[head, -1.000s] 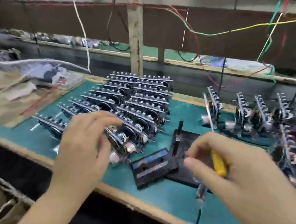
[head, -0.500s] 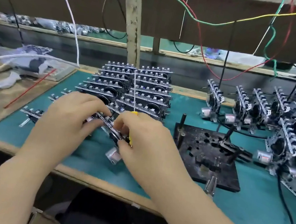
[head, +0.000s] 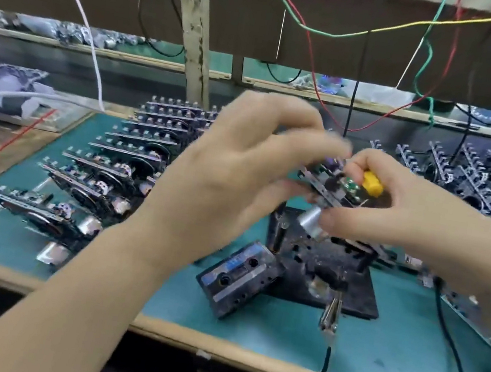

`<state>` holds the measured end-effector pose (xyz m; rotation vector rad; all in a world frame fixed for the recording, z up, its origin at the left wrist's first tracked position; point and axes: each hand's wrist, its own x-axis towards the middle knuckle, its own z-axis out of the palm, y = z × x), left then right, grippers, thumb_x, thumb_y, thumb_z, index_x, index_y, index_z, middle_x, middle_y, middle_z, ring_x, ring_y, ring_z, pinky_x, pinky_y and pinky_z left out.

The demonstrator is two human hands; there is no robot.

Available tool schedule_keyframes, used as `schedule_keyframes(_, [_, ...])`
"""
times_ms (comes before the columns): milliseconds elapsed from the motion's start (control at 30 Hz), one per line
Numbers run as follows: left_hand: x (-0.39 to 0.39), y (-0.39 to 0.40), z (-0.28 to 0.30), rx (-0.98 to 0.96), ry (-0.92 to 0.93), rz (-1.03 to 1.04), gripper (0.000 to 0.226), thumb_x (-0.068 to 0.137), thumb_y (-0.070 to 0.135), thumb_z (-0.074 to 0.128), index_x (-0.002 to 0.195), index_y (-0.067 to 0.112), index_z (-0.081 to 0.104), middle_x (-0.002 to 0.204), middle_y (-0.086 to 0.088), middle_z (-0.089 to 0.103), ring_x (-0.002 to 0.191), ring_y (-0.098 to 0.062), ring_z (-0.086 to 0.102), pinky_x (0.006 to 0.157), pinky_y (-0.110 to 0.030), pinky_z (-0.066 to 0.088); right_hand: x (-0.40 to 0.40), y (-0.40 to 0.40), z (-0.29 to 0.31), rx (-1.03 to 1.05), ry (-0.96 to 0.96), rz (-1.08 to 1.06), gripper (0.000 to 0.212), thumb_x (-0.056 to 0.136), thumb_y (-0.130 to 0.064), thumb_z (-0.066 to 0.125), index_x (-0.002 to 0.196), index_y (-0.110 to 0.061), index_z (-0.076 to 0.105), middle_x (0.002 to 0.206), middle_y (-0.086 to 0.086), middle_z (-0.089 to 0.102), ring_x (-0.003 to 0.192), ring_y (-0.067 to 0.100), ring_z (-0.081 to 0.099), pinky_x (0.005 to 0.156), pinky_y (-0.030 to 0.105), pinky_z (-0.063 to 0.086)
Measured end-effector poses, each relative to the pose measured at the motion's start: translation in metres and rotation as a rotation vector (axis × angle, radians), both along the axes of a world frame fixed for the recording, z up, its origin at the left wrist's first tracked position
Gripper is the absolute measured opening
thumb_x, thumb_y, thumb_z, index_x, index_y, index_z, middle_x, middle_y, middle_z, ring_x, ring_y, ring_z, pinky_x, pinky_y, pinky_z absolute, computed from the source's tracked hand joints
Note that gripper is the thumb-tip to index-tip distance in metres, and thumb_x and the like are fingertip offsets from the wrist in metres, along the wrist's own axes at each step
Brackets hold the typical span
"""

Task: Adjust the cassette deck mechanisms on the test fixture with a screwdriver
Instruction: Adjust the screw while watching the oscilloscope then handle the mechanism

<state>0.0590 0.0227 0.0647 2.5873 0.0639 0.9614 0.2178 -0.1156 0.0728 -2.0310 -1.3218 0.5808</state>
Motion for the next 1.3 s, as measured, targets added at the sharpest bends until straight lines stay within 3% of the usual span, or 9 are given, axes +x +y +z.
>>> schedule_keyframes(100, [-0.003, 0.018, -0.023, -0.101, 0.266, 0.024, 0.112, 0.078, 0.038, 0.083, 0.161, 0.027, 0.009, 0.149, 0.017, 0.047, 0.139, 0.001, 0.037, 0.112, -0.007, 0.02, 0.028, -0.003, -0.012, -0.042, -0.263, -0.091, 0.06, 0.044, -0.07, 0.07, 0.087, -0.043, 0.037, 0.081, -0.008, 0.063, 0.068, 0.019, 0.058, 0.06, 0.038, 0.042])
schedule_keyframes(200, [0.021, 0.03, -0.039, -0.102, 0.541, 0.069, 0.123, 0.075, 0.049, 0.083, 0.159, 0.039, -0.007, 0.16, 0.022, 0.03, 0.15, -0.006, 0.016, 0.118, -0.017, 0.006, 0.043, 0.001, -0.03, -0.125, -0.387, -0.021, 0.059, 0.045, -0.062, 0.069, 0.088, -0.044, 0.033, 0.077, 0.0, 0.056, 0.056, 0.015, 0.041, 0.052, 0.036, 0.035])
schedule_keyframes(333, [0.038, 0.038, -0.052, -0.094, 0.665, 0.107, 0.118, 0.074, 0.056, 0.08, 0.156, 0.047, -0.005, 0.157, 0.027, 0.032, 0.151, -0.012, 0.005, 0.113, -0.015, -0.001, 0.049, 0.008, -0.053, -0.142, -0.47, 0.049, 0.058, 0.051, -0.051, 0.076, 0.085, -0.042, 0.03, 0.076, -0.005, 0.047, 0.064, 0.01, 0.041, 0.052, 0.032, 0.03])
schedule_keyframes(467, [0.045, 0.045, -0.052, -0.092, 0.707, 0.13, 0.122, 0.068, 0.057, 0.085, 0.156, 0.047, 0.0, 0.153, 0.028, 0.038, 0.154, -0.019, 0.014, 0.12, -0.042, 0.021, 0.053, 0.01, -0.064, -0.099, -0.444, 0.04, 0.059, 0.054, -0.048, 0.079, 0.082, -0.04, 0.028, 0.078, -0.005, 0.048, 0.064, 0.008, 0.037, 0.054, 0.032, 0.028])
schedule_keyframes(667, [0.054, 0.046, -0.052, -0.153, 0.727, 0.129, 0.125, 0.063, 0.054, 0.088, 0.159, 0.037, 0.01, 0.15, 0.025, 0.045, 0.137, -0.009, 0.042, 0.106, -0.031, 0.037, 0.059, 0.01, -0.064, -0.151, -0.46, 0.065, 0.06, 0.056, -0.054, 0.08, 0.084, -0.04, 0.029, 0.078, -0.008, 0.047, 0.066, 0.007, 0.042, 0.054, 0.032, 0.031])
schedule_keyframes(800, [0.057, 0.045, -0.052, -0.16, 0.736, 0.155, 0.117, 0.062, 0.052, 0.09, 0.155, 0.03, 0.024, 0.148, 0.023, 0.048, 0.138, -0.008, 0.043, 0.109, -0.033, 0.039, 0.059, 0.009, -0.058, -0.215, -0.422, 0.098, 0.065, 0.053, -0.061, 0.081, 0.087, -0.04, 0.029, 0.084, -0.008, 0.049, 0.072, 0.008, 0.047, 0.058, 0.032, 0.036])
schedule_keyframes(933, [0.061, 0.047, -0.051, -0.141, 0.764, 0.162, 0.109, 0.062, 0.05, 0.091, 0.15, 0.029, 0.032, 0.147, 0.019, 0.05, 0.135, -0.008, 0.046, 0.108, -0.032, 0.039, 0.065, -0.001, -0.041, -0.317, -0.428, 0.124, 0.075, 0.045, -0.065, 0.081, 0.094, -0.052, 0.026, 0.121, 0.002, 0.06, 0.107, 0.029, 0.061, 0.085, 0.049, 0.052])
schedule_keyframes(1133, [0.06, 0.038, -0.045, -0.115, 0.773, 0.183, 0.103, 0.066, 0.049, 0.089, 0.151, 0.028, 0.033, 0.149, 0.016, 0.047, 0.137, -0.012, 0.044, 0.111, -0.034, 0.037, 0.078, -0.01, -0.03, -0.338, -0.449, 0.096, 0.068, 0.062, -0.039, 0.093, 0.086, -0.046, 0.029, 0.138, -0.011, 0.058, 0.108, 0.026, 0.06, 0.08, 0.04, 0.045])
schedule_keyframes(1300, [0.024, -0.004, -0.055, 0.115, 0.635, 0.296, 0.089, 0.084, 0.054, 0.071, 0.154, 0.029, 0.022, 0.15, 0.007, 0.037, 0.139, -0.015, 0.033, 0.113, -0.03, 0.027, 0.078, -0.009, -0.032, -0.342, -0.448, 0.068, 0.067, 0.063, -0.035, 0.093, 0.085, -0.035, 0.03, 0.138, -0.016, 0.057, 0.114, 0.023, 0.055, 0.085, 0.041, 0.044])
